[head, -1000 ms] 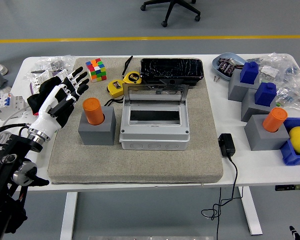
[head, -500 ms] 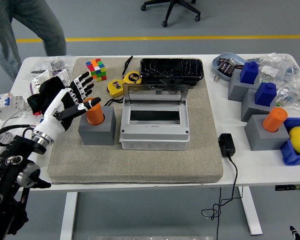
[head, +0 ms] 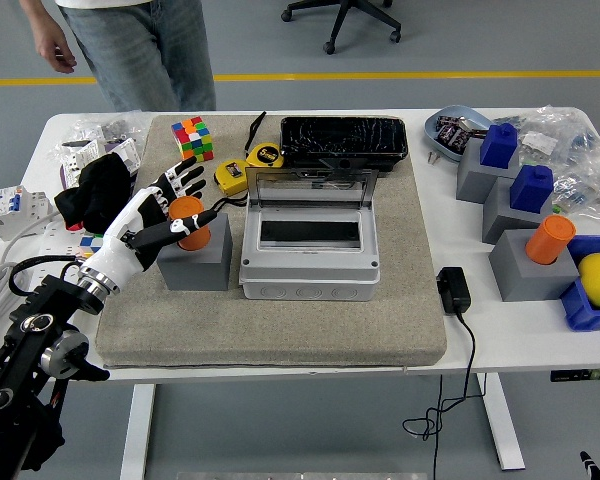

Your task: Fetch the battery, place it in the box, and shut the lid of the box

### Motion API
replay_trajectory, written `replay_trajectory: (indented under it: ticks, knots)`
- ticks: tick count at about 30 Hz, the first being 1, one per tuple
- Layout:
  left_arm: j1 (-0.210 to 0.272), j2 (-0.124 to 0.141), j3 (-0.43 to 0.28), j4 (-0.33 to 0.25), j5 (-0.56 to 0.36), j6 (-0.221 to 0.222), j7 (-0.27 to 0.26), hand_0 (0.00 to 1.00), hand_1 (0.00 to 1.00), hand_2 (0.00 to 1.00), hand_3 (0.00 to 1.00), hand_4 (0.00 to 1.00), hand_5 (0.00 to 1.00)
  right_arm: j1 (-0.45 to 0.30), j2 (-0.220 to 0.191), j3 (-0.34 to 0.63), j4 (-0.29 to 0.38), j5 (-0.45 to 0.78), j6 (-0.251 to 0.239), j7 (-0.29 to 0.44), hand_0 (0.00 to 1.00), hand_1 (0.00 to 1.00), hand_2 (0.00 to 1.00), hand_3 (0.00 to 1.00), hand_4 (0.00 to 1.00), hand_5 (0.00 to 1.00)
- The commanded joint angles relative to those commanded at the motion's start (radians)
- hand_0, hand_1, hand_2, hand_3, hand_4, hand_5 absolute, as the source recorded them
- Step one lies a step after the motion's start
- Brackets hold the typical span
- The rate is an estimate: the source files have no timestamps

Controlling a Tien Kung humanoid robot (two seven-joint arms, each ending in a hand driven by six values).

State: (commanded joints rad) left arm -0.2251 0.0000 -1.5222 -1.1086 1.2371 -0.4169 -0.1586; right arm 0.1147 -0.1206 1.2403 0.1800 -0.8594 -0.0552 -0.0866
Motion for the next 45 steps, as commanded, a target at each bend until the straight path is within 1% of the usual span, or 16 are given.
replay_trajectory:
  ticks: [5,6,11,12,17,18,23,24,29,30,34,39,41,42,43,45]
  knots:
    - [-0.006,0.0,-0.004,0.013,0.026,0.014,-0.006,0.998,0.998,0.998,0.998,0.998,0.143,-0.001,-0.002,0.002,0.0,0.0,-0.001,-0.001,0.921,0.903,0.875,0.888,0.998,0.998]
    - [-0.006,0.0,-0.005,0.013,0.029,0.016,-0.006,0.998,0.998,0.998,0.98,0.998,0.144,-0.001,-0.002,0.002,0.0,-0.001,-0.001,-0.001,0.921,0.902,0.875,0.887,0.998,0.998]
    - [-0.005,0.0,-0.007,0.013,0.072,0.04,-0.012,0.998,0.998,0.998,0.98,0.998,0.144,-0.004,-0.003,-0.002,0.0,0.004,-0.002,0.0,0.921,0.902,0.875,0.887,0.998,0.998]
    - [-0.005,0.0,-0.007,0.012,0.077,0.042,-0.013,0.998,0.998,0.998,0.905,0.998,0.137,-0.004,-0.003,-0.003,0.0,0.005,-0.002,0.0,0.92,0.902,0.875,0.881,0.998,0.998]
    - [-0.005,0.0,-0.008,0.01,0.11,0.07,-0.016,0.998,0.998,0.998,0.905,0.998,0.137,-0.004,-0.003,-0.007,0.0,0.01,-0.003,0.001,0.92,0.902,0.875,0.881,0.998,0.998]
    - [-0.005,0.0,-0.007,0.01,0.113,0.074,-0.016,0.968,0.976,0.959,0.872,0.998,0.038,-0.004,-0.003,-0.007,0.0,0.011,-0.003,0.001,0.92,0.902,0.874,0.88,0.998,0.998]
    - [-0.007,0.0,-0.004,0.009,0.121,0.088,-0.018,0.968,0.976,0.959,0.872,0.998,0.038,-0.002,-0.005,-0.005,0.0,0.011,-0.004,0.001,0.92,0.902,0.874,0.88,0.998,0.998]
    - [-0.008,0.0,-0.003,0.008,0.121,0.091,-0.019,0.919,0.932,0.885,0.837,0.998,0.026,-0.002,-0.005,-0.005,0.0,0.011,-0.004,0.001,0.919,0.902,0.874,0.88,0.998,0.998]
    - [-0.008,0.0,0.003,0.006,0.119,0.102,-0.023,0.919,0.932,0.885,0.837,0.998,0.026,-0.002,-0.004,-0.005,0.0,0.013,-0.003,0.002,0.919,0.902,0.874,0.88,0.998,0.998]
    - [-0.008,0.0,0.004,0.006,0.118,0.104,-0.023,0.897,0.912,0.848,0.8,0.998,0.03,-0.001,-0.004,-0.006,0.0,0.014,-0.003,0.002,0.918,0.901,0.873,0.878,0.998,0.998]
    - [-0.009,0.0,0.014,0.003,0.105,0.117,-0.028,0.897,0.912,0.848,0.8,0.998,0.03,0.0,-0.005,-0.008,0.0,0.015,-0.003,0.002,0.918,0.901,0.873,0.878,0.998,0.998]
    - [-0.009,0.0,0.039,0.006,0.067,0.134,-0.033,0.883,0.9,0.833,0.785,0.998,0.047,0.001,-0.006,-0.008,0.0,0.015,-0.003,0.002,0.918,0.901,0.872,0.878,0.998,0.998]
    - [-0.009,0.0,0.057,0.015,0.031,0.139,-0.041,0.883,0.9,0.833,0.785,0.998,0.047,0.002,-0.006,-0.012,0.0,0.018,-0.003,0.002,0.918,0.901,0.872,0.878,0.998,0.998]
    - [-0.009,0.0,0.061,0.017,0.025,0.141,-0.042,0.883,0.9,0.833,0.785,0.998,0.047,0.001,-0.006,-0.013,0.0,0.019,-0.003,0.003,0.918,0.901,0.872,0.878,0.998,0.998]
    - [-0.009,0.0,0.064,0.018,0.023,0.143,-0.043,0.862,0.888,0.824,0.774,0.998,0.065,0.001,-0.005,-0.013,0.0,0.019,-0.003,0.003,0.917,0.901,0.872,0.877,0.998,0.998]
    - [-0.009,0.0,0.067,0.019,0.021,0.144,-0.044,0.862,0.888,0.824,0.774,0.998,0.065,0.001,-0.005,-0.014,0.0,0.019,-0.003,0.002,0.917,0.901,0.872,0.877,0.998,0.998]
